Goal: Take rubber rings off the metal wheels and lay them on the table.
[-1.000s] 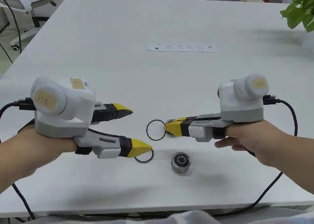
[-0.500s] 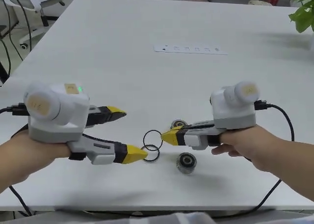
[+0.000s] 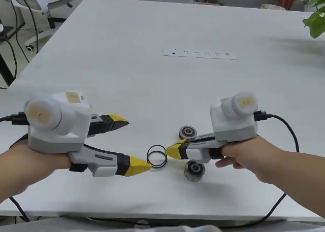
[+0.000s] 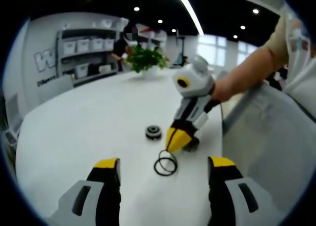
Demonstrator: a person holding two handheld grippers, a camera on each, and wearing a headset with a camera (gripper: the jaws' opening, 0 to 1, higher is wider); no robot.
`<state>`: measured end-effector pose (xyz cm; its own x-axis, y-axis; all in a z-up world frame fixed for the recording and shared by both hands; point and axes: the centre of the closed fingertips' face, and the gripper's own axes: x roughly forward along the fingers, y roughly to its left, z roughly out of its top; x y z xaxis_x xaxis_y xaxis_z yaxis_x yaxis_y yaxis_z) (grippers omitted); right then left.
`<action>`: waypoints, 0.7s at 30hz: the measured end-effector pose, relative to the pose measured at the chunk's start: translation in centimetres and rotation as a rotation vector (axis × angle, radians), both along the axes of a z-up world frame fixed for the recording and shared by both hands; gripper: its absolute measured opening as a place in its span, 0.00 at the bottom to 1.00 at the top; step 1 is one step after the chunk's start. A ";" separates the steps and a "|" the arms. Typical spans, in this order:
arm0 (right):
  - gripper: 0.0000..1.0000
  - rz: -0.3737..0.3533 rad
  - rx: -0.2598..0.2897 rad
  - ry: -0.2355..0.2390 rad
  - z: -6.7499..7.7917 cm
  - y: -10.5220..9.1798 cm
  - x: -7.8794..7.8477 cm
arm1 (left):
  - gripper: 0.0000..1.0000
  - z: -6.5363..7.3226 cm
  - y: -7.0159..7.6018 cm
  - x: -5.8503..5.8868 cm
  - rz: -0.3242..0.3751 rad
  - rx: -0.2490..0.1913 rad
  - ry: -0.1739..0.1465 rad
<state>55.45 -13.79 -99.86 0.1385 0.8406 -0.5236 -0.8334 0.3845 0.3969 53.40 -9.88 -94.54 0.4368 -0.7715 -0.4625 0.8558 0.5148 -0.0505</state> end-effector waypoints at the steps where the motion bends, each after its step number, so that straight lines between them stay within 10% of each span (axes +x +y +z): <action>1: 0.00 0.001 -0.001 0.004 -0.1 0.1 0.0 | 0.73 0.0 0.0 -0.1 0.002 0.001 0.000; 21: 0.05 -0.006 -0.057 -0.027 -1.2 -0.2 0.1 | 0.73 -0.5 0.8 -0.6 0.027 0.016 0.014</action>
